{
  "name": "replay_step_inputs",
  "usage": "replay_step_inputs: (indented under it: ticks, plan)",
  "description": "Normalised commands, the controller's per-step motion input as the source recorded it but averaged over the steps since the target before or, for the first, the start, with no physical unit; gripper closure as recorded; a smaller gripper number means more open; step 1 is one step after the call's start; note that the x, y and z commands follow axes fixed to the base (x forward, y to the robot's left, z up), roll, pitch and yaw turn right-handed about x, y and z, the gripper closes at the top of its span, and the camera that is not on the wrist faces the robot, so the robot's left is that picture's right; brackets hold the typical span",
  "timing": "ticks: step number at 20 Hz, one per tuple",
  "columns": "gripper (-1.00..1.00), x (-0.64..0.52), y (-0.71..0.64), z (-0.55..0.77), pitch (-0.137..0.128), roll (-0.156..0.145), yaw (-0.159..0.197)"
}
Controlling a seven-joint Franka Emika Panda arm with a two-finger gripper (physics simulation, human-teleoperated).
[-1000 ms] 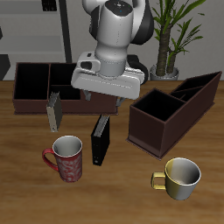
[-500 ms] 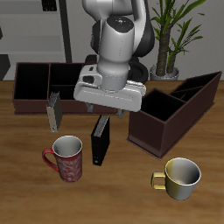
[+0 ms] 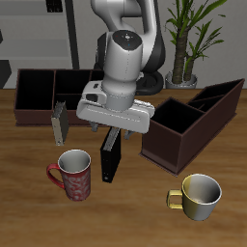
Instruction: Place the black book into the back desk caddy's right compartment
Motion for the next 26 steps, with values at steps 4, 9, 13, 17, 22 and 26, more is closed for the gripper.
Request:
replay_step_inputs:
  ticks: [4,9,13,17,22,26]
  plan:
    - [-1.00,-0.03,-0.06,-0.12,-0.020,0.008,-0.027]
    - [-1.00,-0.09,-0.05,-0.21,-0.038,0.037,-0.044]
    - [-1.00,-0.02,-0.05,-0.13,-0.004,-0.002,-0.035]
    - [-1.00,0.00,-0.09,-0.19,-0.010,-0.006,-0.015]
    - [-1.00,0.05,0.06,-0.27,0.031,0.035,0.015]
    - [1.00,-0.03,0.07,-0.06,0.021,0.018,-0.016]
